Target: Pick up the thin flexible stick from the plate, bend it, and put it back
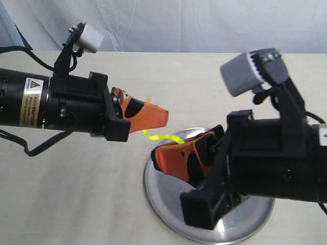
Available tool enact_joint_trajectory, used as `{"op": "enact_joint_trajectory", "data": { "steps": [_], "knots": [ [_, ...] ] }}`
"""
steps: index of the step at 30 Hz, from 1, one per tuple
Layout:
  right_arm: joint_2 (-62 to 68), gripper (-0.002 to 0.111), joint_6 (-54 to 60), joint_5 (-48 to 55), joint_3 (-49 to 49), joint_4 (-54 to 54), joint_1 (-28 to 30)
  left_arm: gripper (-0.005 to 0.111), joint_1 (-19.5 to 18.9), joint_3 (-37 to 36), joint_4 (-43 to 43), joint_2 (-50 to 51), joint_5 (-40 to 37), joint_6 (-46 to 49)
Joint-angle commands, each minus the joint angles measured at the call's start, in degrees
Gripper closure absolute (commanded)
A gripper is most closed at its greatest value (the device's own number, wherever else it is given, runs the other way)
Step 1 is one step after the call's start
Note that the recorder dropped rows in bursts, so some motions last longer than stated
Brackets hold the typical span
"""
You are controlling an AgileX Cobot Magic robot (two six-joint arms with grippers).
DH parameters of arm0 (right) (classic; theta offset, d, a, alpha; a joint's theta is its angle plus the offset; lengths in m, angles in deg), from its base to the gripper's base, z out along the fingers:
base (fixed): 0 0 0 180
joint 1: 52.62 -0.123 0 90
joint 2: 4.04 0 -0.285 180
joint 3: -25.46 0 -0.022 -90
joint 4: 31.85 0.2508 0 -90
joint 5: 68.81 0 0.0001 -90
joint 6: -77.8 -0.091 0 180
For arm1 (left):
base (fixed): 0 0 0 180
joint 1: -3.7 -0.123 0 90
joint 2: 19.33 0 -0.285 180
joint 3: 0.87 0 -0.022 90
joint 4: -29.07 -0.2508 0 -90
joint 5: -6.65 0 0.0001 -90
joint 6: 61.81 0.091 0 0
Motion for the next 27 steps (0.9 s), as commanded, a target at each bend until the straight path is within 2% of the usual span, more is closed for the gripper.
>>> {"op": "enact_joint_trajectory", "data": {
  "steps": [1,3,6,8,10,14,16,18,20,22,24,27],
  "knots": [
    [-2.4,0.109,-13.6,-1.7,0.2,-15.5,-0.4,0.107,0.1,-0.7,11.1,0.0,13.0,0.5],
    [-1.0,0.109,-22.1,0.3,0.2,-24.3,-0.4,0.107,0.1,-0.7,20.5,0.0,18.7,2.4],
    [2.1,0.109,-29.7,2.5,0.2,-30.2,-0.4,0.107,0.1,-0.1,27.7,0.0,20.5,5.5],
    [4.4,0.109,-29.6,2.4,0.4,-27.3,-0.6,0.107,0.1,0.3,28.6,0.0,16.6,8.4],
    [6.2,0.109,-25.5,0.9,0.4,-20.9,-2.2,0.107,0.1,0.6,27.8,0.0,8.9,10.5],
    [5.5,0.109,-16.2,0.8,1.1,-13.0,-4.1,0.107,0.1,0.6,18.0,0.0,-5.4,10.0],
    [3.5,0.109,-16.2,0.8,2.0,-13.4,-4.1,0.107,0.1,0.5,9.7,0.0,-10.1,5.3],
    [1.0,0.109,-16.6,-1.0,2.1,-15.8,-4.0,0.107,0.1,-0.1,3.6,0.0,-11.6,-2.7],
    [-1.6,0.109,-18.3,-1.3,2.1,-17.6,-2.6,0.107,0.1,0.0,0.2,0.0,-9.2,-8.2],
    [-3.3,0.109,-21.1,0.3,2.1,-20.8,-0.7,0.107,0.1,0.0,1.2,0.0,-4.4,-9.4],
    [-4.0,0.109,-25.1,2.7,2.1,-25.4,1.4,0.107,0.1,0.0,6.1,0.0,2.7,-9.4],
    [-3.3,0.109,-30.8,4.7,1.6,-32.1,3.6,0.107,0.4,0.0,18.1,0.0,13.0,-9.1]
  ]
}}
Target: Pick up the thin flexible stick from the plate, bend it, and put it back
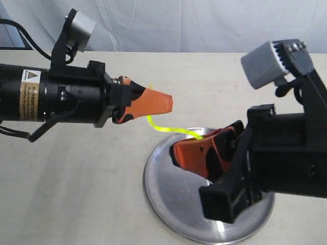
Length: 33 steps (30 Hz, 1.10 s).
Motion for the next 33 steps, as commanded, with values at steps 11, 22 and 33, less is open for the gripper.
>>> {"op": "enact_joint_trajectory", "data": {
  "steps": [11,22,33],
  "knots": [
    [7.6,0.109,17.2,-0.7,-1.0,20.8,-1.1,0.107,6.4,1.2,13.6,0.2,-5.2,16.6],
    [-3.9,0.109,13.9,-7.8,-1.0,12.4,-1.7,0.107,6.4,-1.0,-1.7,0.2,-10.2,4.8],
    [-0.9,0.109,-13.1,2.9,-1.1,-20.1,-1.7,0.102,6.3,0.3,14.7,0.2,-1.9,21.0]
  ]
}}
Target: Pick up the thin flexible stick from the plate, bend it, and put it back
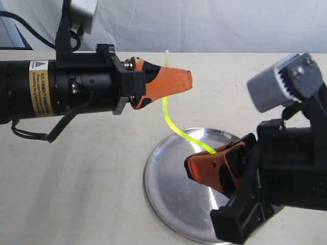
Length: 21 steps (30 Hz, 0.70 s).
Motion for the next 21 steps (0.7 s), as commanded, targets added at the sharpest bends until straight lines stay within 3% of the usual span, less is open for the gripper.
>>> {"op": "enact_joint_trajectory", "data": {
  "steps": [1,2,4,6,9,13,16,19,21],
  "knots": [
    [0.7,0.109,-4.0,1.3,0.2,-7.2,0.2,0.092,0.5,0.1,-2.9,-0.2,0.4,2.7],
    [0.7,0.109,-5.6,2.3,0.2,-8.6,0.2,0.084,0.5,0.1,-3.2,-0.2,0.4,2.7],
    [0.7,0.109,-11.2,5.9,0.2,-14.4,0.2,0.054,0.5,0.1,-2.9,-0.2,-0.7,2.7],
    [1.4,0.109,-15.9,8.7,0.2,-19.7,0.2,0.046,0.5,0.1,-2.9,-0.2,-1.2,2.7],
    [5.3,0.109,-21.5,14.5,0.2,-26.8,0.2,0.056,0.5,1.2,-1.9,-1.8,-0.8,2.4],
    [16.8,0.109,-24.1,14.6,0.2,-30.0,0.2,0.087,0.5,7.9,-3.9,-10.6,-3.0,2.7],
    [26.8,0.109,-31.5,13.3,0.2,-38.3,0.2,0.105,0.5,10.8,-15.5,-19.0,-3.5,2.7],
    [34.6,0.109,-37.4,8.3,0.2,-46.8,0.2,0.107,0.5,10.8,-32.4,-25.0,-7.4,0.5],
    [40.6,0.109,-38.0,8.3,0.2,-48.4,0.2,0.107,0.5,9.8,-33.4,-28.9,-11.5,-4.4]
  ]
}}
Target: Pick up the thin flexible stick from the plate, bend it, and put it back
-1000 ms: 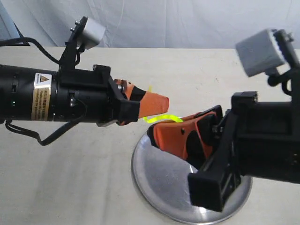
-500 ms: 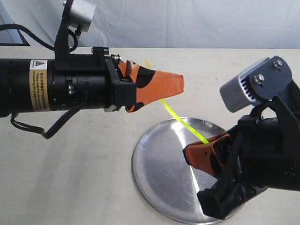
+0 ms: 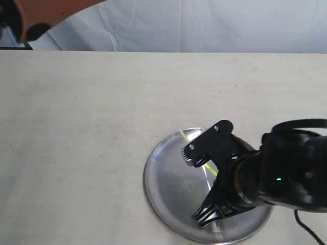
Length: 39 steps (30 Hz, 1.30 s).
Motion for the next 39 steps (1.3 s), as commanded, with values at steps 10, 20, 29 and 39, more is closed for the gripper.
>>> {"op": "enact_joint_trajectory", "data": {
  "steps": [10,20,29,39],
  "knots": [
    [9.5,0.077,-3.4,-7.0,0.2,-5.9,0.2,0.107,0.3,-1.2,-4.9,-6.5,-23.0,-4.3],
    [-6.7,0.108,-3.8,0.7,0.2,-4.6,0.2,0.107,0.3,-1.2,-4.9,-6.5,-31.4,-4.3],
    [-33.0,0.108,-3.8,4.4,0.2,-4.2,0.2,0.107,0.3,-1.2,-4.9,-6.5,-31.4,-4.3],
    [-46.0,0.108,-3.8,3.0,0.2,-4.2,0.2,0.107,0.3,-1.2,-4.9,-6.5,-31.4,-4.3]
  ]
}}
